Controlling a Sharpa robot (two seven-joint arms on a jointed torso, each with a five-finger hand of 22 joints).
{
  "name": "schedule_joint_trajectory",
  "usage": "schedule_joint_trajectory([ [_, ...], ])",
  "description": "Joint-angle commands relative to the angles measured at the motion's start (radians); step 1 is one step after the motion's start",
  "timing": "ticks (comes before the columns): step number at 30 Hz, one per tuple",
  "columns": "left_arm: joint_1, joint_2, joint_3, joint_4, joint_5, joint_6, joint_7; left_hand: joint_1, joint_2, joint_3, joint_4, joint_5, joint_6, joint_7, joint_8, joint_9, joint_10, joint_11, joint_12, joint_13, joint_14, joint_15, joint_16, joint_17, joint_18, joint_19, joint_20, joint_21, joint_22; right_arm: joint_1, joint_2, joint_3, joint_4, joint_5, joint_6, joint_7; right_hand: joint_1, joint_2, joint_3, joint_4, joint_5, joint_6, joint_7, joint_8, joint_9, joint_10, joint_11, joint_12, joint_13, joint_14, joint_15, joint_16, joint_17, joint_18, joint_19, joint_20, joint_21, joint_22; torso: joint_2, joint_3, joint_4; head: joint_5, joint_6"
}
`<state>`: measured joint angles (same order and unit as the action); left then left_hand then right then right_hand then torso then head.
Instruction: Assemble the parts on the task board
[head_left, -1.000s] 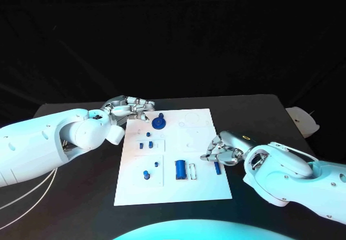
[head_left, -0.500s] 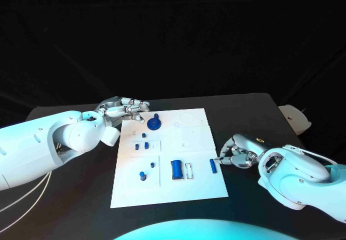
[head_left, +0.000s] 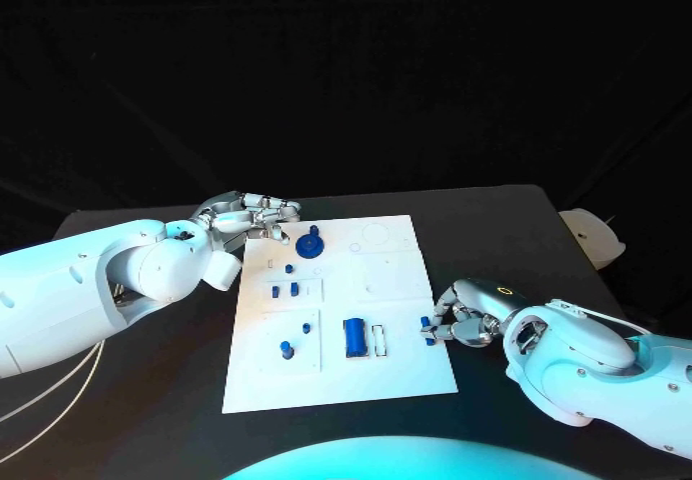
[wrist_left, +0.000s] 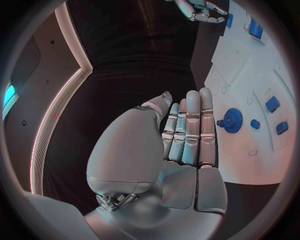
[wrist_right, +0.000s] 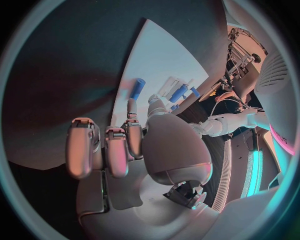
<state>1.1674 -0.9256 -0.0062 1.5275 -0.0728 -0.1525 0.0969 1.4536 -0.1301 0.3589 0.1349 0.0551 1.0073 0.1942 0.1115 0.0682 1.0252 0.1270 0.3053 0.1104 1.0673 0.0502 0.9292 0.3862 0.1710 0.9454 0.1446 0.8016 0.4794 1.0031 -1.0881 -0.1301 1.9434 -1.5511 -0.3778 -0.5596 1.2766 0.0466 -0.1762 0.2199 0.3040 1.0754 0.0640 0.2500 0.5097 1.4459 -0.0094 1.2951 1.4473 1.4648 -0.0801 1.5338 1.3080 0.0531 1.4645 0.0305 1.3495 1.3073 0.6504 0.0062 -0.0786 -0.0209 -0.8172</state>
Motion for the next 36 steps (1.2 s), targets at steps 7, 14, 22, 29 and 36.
schedule_joint_trajectory([
  [7,0.000,0.000,0.001,0.003,-0.003,0.017,0.007,0.001,0.008,-0.005,-0.002,0.003,-0.008,-0.001,0.006,0.000,-0.008,-0.001,0.006,0.002,-0.005,0.002,-0.004,-0.001,0.013,0.007,0.000,-0.006,-0.001,-0.012,0.023,0.000,-0.031,-0.039,0.015,-0.014,0.005,-0.004,0.003,0.004,-0.002,0.010,-0.005,-0.004,-0.001,-0.004,-0.004,0.001,-0.091,0.085,0.006,-0.005,0.163,-0.010,0.031,0.006,-0.005,0.206,-0.001,-0.0007,0.0000,0.004,-0.004],
  [14,0.000,-0.001,0.001,0.004,-0.005,0.016,0.007,0.000,0.008,-0.006,-0.001,0.003,-0.008,-0.001,0.007,0.000,-0.009,-0.001,0.007,0.002,-0.005,0.003,-0.004,-0.001,0.013,0.007,0.000,-0.007,-0.002,-0.014,0.033,0.000,-0.045,-0.062,0.028,-0.017,0.009,-0.003,0.005,0.004,-0.001,0.012,-0.006,-0.004,-0.001,-0.003,-0.005,0.002,-0.090,0.085,0.005,-0.005,0.163,-0.010,0.032,0.006,-0.003,0.206,-0.001,-0.0003,-0.0005,0.007,-0.004],
  [22,0.000,-0.003,0.001,0.005,-0.005,0.017,0.006,-0.001,0.008,-0.007,-0.001,0.003,-0.008,-0.001,0.007,0.000,-0.010,0.000,0.007,0.002,-0.005,0.003,-0.004,-0.001,0.013,0.008,0.001,-0.007,-0.002,-0.022,0.059,0.000,-0.068,-0.095,0.052,-0.020,0.016,-0.003,0.007,0.001,-0.002,0.015,-0.007,-0.003,-0.001,-0.003,-0.006,0.001,-0.090,0.085,0.004,-0.005,0.162,-0.010,0.031,0.005,-0.004,0.206,0.000,-0.0002,-0.0008,0.009,-0.004],
  [29,0.000,-0.005,0.001,0.007,-0.005,0.018,0.010,-0.004,0.012,-0.007,0.003,0.003,-0.008,-0.001,0.007,0.000,-0.010,0.000,0.009,0.002,-0.005,0.003,-0.004,-0.002,0.013,0.008,0.001,-0.009,-0.003,-0.032,0.085,-0.001,-0.095,-0.184,0.120,-0.021,0.053,-0.033,0.005,-0.023,-0.014,0.017,-0.007,-0.006,-0.002,-0.010,-0.007,-0.010,-0.097,0.082,0.003,-0.012,0.148,-0.005,0.022,0.005,-0.031,0.199,-0.001,-0.0002,-0.0008,0.012,-0.007],
  [36,0.000,-0.008,0.001,0.008,-0.005,0.017,0.010,-0.004,0.012,-0.007,0.003,0.003,-0.008,-0.001,0.007,0.000,-0.010,0.000,0.009,0.002,-0.005,0.003,-0.004,-0.002,0.013,0.008,0.001,-0.009,-0.003,-0.049,0.097,-0.001,-0.099,-0.232,0.156,-0.020,0.152,-0.027,0.050,-0.072,-0.034,0.025,-0.014,-0.011,-0.005,-0.013,-0.014,-0.016,-0.098,0.082,-0.003,-0.013,0.147,-0.004,0.020,0.001,-0.036,0.198,-0.001,0.0000,-0.0014,0.013,-0.007],
])
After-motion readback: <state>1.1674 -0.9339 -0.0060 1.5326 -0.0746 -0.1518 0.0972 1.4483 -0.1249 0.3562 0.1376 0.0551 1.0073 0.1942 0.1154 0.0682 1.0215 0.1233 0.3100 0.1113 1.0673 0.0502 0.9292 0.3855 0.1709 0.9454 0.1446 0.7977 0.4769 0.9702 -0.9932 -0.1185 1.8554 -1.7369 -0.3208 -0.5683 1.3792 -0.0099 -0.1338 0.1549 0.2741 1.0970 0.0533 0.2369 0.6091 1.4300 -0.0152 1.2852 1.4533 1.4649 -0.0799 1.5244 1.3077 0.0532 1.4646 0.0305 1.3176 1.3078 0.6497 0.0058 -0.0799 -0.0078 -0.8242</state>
